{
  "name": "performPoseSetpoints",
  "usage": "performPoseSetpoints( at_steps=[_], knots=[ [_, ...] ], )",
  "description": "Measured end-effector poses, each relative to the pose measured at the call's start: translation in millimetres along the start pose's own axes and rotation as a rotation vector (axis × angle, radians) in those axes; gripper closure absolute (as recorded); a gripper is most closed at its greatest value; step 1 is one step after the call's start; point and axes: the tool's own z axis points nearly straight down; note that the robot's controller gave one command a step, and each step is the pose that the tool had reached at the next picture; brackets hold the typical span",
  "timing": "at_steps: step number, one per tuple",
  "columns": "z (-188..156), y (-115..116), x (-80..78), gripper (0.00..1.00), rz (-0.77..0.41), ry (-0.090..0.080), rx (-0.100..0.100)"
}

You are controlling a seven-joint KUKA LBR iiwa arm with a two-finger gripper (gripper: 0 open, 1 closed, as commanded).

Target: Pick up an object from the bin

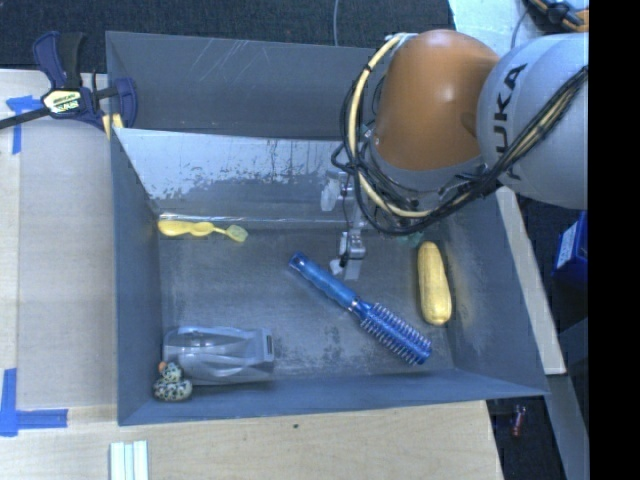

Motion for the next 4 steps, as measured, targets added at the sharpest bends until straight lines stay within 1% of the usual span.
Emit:
performPoseSetpoints(
  at_steps=[1,2,3,4],
  knots=[
    [-4.2,-0.1,-1.7,0.00,0.001,-0.008,-0.001],
    [24.6,-47.1,-8.4,0.00,0.162,-0.013,-0.003],
    [72.2,-85.8,-8.5,0.00,0.198,-0.005,0.001],
    [102.0,-97.8,-27.1,0.00,0.235,-0.016,0.000]
  ],
)
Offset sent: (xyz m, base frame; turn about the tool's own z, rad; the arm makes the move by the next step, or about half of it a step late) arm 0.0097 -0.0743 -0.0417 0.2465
